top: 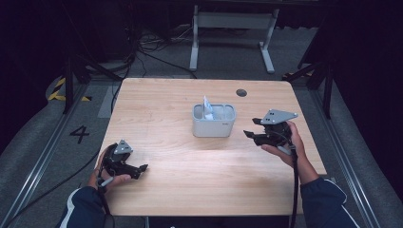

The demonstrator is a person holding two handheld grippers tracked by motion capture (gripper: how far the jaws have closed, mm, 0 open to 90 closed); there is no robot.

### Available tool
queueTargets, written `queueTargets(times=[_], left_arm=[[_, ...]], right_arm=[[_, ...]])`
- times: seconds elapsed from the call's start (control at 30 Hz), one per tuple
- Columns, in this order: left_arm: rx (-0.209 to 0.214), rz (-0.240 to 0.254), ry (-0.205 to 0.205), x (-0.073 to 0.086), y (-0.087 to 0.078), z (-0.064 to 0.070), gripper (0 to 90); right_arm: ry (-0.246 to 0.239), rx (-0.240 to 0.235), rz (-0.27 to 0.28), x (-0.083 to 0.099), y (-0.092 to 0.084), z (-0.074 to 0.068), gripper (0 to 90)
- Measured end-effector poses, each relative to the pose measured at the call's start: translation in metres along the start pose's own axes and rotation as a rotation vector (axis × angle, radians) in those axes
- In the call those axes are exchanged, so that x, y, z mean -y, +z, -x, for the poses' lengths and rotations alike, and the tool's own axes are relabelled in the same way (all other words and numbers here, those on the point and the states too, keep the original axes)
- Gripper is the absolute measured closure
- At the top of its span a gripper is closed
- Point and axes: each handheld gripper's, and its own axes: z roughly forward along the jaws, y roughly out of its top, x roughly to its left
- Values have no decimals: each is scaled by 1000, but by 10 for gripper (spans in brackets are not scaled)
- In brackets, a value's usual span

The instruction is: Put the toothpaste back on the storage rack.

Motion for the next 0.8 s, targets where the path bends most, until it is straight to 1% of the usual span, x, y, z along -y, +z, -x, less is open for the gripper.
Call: queueTargets(times=[0.1, 0.33, 0.4, 0.47, 0.53, 0.6, 0.8], left_arm=[[0, -1, 0, 0, 0, 0, 5], [0, 0, 0, 0, 0, 0, 5], [0, 0, 1, 0, 0, 0, 5], [-1, -1, 1, 0, 0, 0, 5], [1, -1, -1, 0, 0, 0, 5], [0, 0, 1, 0, 0, 0, 5], [-1, -1, 1, 0, 0, 0, 5]], right_arm=[[-7, 7, -10, 5, -2, 0, 430], [3, 17, -26, 19, -8, 0, 411], [-1, 18, -32, 22, -8, 0, 402], [-6, 31, -46, 26, -8, 0, 394], [-1, 31, -58, 30, -9, -1, 388], [-9, 34, -59, 34, -9, -1, 384], [3, 37, -75, 47, -12, -1, 372]])
